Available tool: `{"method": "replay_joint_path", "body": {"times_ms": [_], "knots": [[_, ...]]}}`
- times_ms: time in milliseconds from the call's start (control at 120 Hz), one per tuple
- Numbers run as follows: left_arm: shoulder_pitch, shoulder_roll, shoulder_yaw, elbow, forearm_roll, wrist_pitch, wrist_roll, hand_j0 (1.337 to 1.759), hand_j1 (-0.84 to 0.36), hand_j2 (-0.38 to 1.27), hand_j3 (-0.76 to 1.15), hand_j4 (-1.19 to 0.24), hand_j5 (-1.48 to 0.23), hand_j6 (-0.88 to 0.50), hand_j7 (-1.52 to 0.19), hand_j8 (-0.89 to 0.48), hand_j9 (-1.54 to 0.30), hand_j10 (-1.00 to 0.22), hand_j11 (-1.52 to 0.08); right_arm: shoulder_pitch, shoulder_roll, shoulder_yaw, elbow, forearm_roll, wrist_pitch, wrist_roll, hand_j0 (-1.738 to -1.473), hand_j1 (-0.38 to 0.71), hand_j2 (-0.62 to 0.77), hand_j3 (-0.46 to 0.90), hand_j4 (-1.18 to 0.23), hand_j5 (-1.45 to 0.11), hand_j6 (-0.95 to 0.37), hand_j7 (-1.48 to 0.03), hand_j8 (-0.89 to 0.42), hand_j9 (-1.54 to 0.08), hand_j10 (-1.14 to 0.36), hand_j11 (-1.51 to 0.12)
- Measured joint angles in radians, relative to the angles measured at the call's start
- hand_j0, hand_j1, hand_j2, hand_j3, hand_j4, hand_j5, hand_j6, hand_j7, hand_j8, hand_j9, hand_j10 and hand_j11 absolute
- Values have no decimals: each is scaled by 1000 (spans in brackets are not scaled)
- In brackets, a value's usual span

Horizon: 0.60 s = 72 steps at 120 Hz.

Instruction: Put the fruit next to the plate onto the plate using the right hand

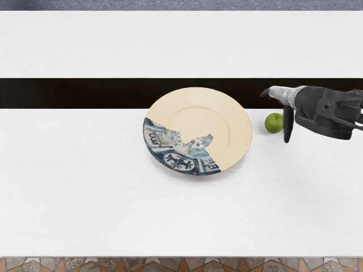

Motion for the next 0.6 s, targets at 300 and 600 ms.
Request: {"method": "replay_joint_path", "body": {"times_ms": [300, 600], "knots": [[0, 0, 0, 0, 0, 0, 0, 1658, 349, 0, 0, -1, 0, -1, 0, -1, 0, 0, 0, -24, -2, -1, -1, -6, -80, 0, -1658, -16, -54, 0, -282, -363, -284, -362, -283, -363, -281, -363], [0, 0, 0, 0, 0, 0, 0, 1658, 349, 0, 0, -1, 0, -1, 0, -1, 0, 0, 0, -52, 27, -6, -16, -6, -137, 0, -1658, 80, -69, 0, -361, -467, -363, -466, -362, -467, -361, -466]]}}
